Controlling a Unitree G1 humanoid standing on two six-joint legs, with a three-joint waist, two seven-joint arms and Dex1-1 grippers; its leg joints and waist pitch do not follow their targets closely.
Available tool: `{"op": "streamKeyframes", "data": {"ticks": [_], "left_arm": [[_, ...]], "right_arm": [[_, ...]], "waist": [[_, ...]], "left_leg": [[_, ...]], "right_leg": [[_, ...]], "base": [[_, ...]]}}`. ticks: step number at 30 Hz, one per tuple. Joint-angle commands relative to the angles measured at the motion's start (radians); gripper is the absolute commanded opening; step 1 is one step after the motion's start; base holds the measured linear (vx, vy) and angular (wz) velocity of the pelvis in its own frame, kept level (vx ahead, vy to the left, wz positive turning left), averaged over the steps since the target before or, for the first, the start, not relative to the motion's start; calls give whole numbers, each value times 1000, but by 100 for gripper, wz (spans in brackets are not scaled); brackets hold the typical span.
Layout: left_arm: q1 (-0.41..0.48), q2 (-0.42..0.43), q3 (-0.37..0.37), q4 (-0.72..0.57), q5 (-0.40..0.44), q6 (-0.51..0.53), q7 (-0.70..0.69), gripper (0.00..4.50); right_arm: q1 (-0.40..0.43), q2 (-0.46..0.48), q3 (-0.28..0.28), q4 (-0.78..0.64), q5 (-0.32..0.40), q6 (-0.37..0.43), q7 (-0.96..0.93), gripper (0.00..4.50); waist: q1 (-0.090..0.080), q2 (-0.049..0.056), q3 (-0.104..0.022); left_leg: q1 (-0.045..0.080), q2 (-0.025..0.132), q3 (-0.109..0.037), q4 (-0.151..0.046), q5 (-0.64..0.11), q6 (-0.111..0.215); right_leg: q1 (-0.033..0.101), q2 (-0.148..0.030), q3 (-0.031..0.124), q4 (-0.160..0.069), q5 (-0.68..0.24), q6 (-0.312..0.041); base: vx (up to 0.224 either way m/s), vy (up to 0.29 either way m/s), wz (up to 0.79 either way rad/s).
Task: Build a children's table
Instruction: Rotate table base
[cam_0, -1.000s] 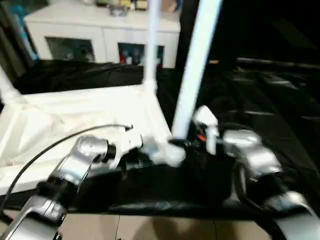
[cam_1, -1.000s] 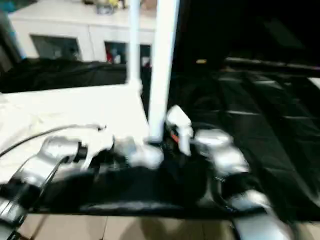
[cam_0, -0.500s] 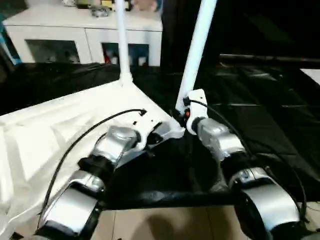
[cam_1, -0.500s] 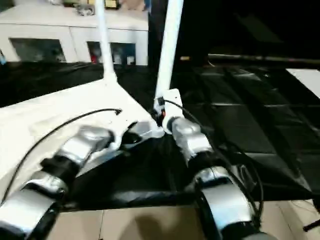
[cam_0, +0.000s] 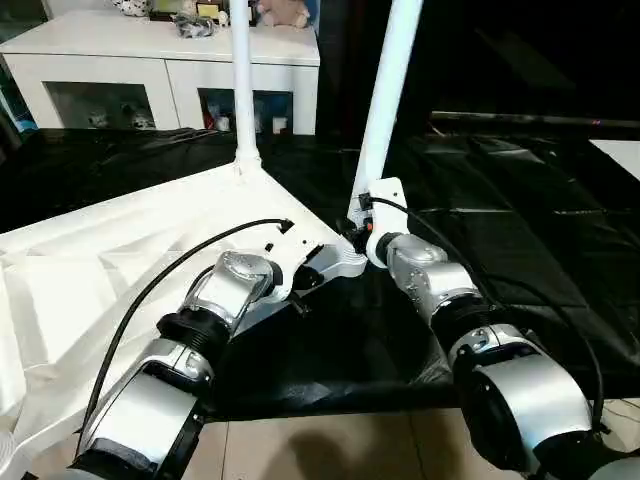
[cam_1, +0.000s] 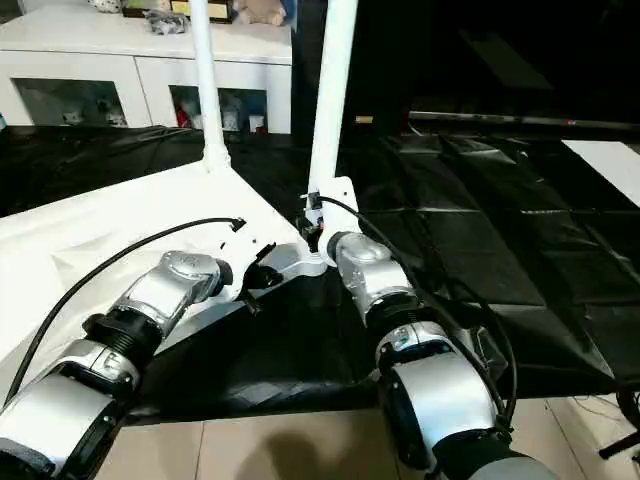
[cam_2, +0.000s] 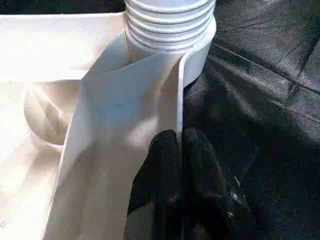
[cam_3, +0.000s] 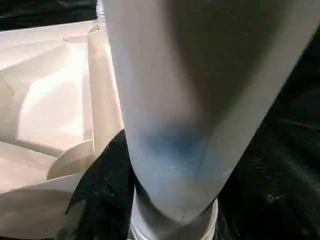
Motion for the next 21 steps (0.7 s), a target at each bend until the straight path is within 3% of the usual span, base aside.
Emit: {"op": "streamKeyframes", "data": {"ticks": [1,2,5,6,7,9,12,14,16,17,18,19,21], "left_arm": [[-18,14,16,10,20,-12,29,0],[-18,16,17,7,19,-15,26,0],[-17,21,18,3,16,-24,15,0],[-17,21,18,2,15,-24,14,0],[-15,24,19,-4,14,-26,10,0],[-14,28,18,-8,14,-27,6,0],[-13,36,16,-12,15,-39,-3,0],[-2,50,8,-37,14,-69,-36,0],[2,53,6,-45,15,-78,-45,0],[12,60,5,-63,10,-81,-66,0],[28,75,2,-92,4,-88,-100,0],[43,91,-5,-117,3,-98,-128,0],[56,109,-13,-141,6,-105,-148,0]], "right_arm": [[52,15,0,105,18,53,42,221],[46,13,-3,103,22,42,59,262],[28,9,-13,99,25,9,107,271],[26,9,-15,99,23,4,111,286],[18,7,-26,98,21,-13,134,301],[13,4,-35,95,24,-24,148,313],[7,1,-40,89,29,-36,175,344],[3,-11,-38,73,36,-56,224,365],[2,-13,-40,72,34,-61,239,376],[7,-24,-31,58,27,-70,270,387],[21,-46,-14,28,14,-82,325,397],[35,-68,0,-3,5,-90,362,397],[49,-90,11,-35,-2,-99,393,420]], "waist": [[-10,18,-29],[-9,17,-30],[-10,17,-27],[-10,16,-28],[-9,14,-30],[-6,15,-25],[-6,14,-26],[1,13,-41],[7,12,-48],[10,5,-49],[11,4,-49],[10,1,-43],[12,-3,-47]], "left_leg": [[28,40,-17,-88,-651,-31],[25,40,-17,-89,-639,-29],[24,38,-16,-86,-623,-29],[19,39,-17,-87,-614,-29],[6,40,-19,-91,-583,-26],[11,37,-14,-87,-555,-24],[7,36,-14,-86,-522,-23],[-8,43,-11,-90,-424,-18],[-14,47,-3,-88,-321,-13],[-23,47,13,-84,-203,4],[-21,46,18,-84,-210,10],[-20,43,23,-83,-285,17],[-22,40,26,-77,-308,20]], "right_leg": [[0,-62,26,-104,-591,-23],[3,-64,28,-103,-589,-24],[-2,-70,25,-111,-616,-22],[3,-71,26,-108,-612,-21],[12,-74,34,-99,-596,-26],[0,-77,37,-107,-613,-34],[4,-78,37,-107,-611,-40],[11,-79,57,-84,-474,-81],[9,-77,68,-67,-348,-124],[10,-69,74,-46,-223,-177],[7,-67,76,-45,-234,-184],[-6,-64,83,-52,-318,-182],[-10,-64,95,-50,-355,-172]], "base": [[0,0,0],[0,0,0],[0,0,0],[0,0,0],[0,0,0],[0,0,0],[0,0,0],[0,0,0],[0,0,0],[0,0,0],[0,0,0],[0,0,0],[33,-18,1]]}}
